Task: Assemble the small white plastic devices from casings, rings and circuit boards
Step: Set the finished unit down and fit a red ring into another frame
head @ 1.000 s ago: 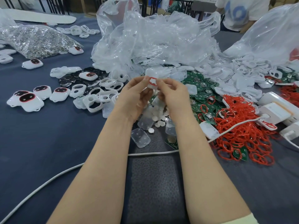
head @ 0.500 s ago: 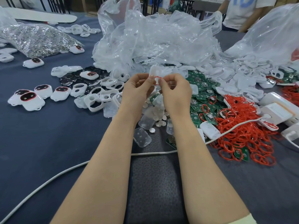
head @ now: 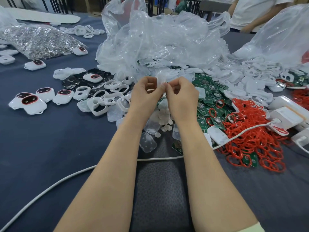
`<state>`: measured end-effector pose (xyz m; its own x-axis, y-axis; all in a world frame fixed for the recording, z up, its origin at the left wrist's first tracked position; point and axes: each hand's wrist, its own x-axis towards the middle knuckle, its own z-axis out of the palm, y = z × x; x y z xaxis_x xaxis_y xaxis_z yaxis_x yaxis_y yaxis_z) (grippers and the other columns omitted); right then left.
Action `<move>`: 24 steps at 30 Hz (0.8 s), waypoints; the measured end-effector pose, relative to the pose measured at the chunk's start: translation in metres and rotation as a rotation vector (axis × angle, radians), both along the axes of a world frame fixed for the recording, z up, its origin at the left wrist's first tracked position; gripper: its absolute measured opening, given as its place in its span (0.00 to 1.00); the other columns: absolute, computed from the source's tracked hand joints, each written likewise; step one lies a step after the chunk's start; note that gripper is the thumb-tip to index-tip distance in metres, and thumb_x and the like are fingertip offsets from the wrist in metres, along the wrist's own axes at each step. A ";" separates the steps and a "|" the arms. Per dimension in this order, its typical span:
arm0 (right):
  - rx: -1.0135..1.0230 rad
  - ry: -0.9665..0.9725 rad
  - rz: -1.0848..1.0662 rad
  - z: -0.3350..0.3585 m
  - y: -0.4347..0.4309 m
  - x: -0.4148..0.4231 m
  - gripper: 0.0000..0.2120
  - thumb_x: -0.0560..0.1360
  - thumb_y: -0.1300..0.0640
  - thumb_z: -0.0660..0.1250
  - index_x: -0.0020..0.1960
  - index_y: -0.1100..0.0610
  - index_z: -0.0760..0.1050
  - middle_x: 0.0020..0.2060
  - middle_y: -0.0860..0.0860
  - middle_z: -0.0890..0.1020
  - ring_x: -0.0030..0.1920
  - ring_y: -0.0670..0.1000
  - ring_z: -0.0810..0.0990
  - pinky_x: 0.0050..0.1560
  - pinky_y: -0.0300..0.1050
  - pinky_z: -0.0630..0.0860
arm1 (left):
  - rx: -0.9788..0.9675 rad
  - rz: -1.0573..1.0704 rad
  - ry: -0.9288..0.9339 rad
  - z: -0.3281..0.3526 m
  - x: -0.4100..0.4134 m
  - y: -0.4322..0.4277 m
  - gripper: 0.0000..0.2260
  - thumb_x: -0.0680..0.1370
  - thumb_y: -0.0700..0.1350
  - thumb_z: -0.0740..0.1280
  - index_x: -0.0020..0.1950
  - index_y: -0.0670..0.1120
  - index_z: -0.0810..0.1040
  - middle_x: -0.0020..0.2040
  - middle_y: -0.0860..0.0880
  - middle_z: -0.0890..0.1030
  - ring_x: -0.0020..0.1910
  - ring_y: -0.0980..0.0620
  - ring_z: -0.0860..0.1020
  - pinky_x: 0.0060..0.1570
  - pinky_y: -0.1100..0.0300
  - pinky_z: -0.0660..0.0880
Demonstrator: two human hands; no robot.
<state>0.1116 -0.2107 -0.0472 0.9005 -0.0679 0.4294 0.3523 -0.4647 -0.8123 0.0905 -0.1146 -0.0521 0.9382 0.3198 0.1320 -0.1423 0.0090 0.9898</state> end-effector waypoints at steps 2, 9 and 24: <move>-0.030 -0.013 -0.009 -0.001 0.000 0.000 0.06 0.76 0.59 0.66 0.45 0.62 0.78 0.37 0.54 0.81 0.41 0.53 0.78 0.46 0.49 0.74 | 0.050 0.022 -0.005 0.000 0.002 -0.001 0.09 0.77 0.44 0.70 0.53 0.42 0.76 0.53 0.42 0.81 0.53 0.45 0.81 0.58 0.48 0.78; 0.083 0.033 0.049 0.000 0.000 0.001 0.05 0.75 0.59 0.68 0.44 0.61 0.78 0.38 0.54 0.82 0.41 0.52 0.80 0.46 0.48 0.77 | -0.061 0.030 -0.024 -0.005 0.006 0.001 0.03 0.80 0.40 0.64 0.52 0.42 0.74 0.49 0.43 0.82 0.49 0.49 0.82 0.51 0.60 0.79; 0.462 0.272 0.263 -0.002 -0.004 0.010 0.06 0.78 0.56 0.66 0.48 0.58 0.79 0.35 0.48 0.81 0.27 0.39 0.74 0.31 0.34 0.73 | -0.379 -0.051 -0.049 0.002 0.000 0.003 0.03 0.80 0.40 0.65 0.50 0.41 0.76 0.39 0.48 0.83 0.39 0.55 0.82 0.43 0.66 0.78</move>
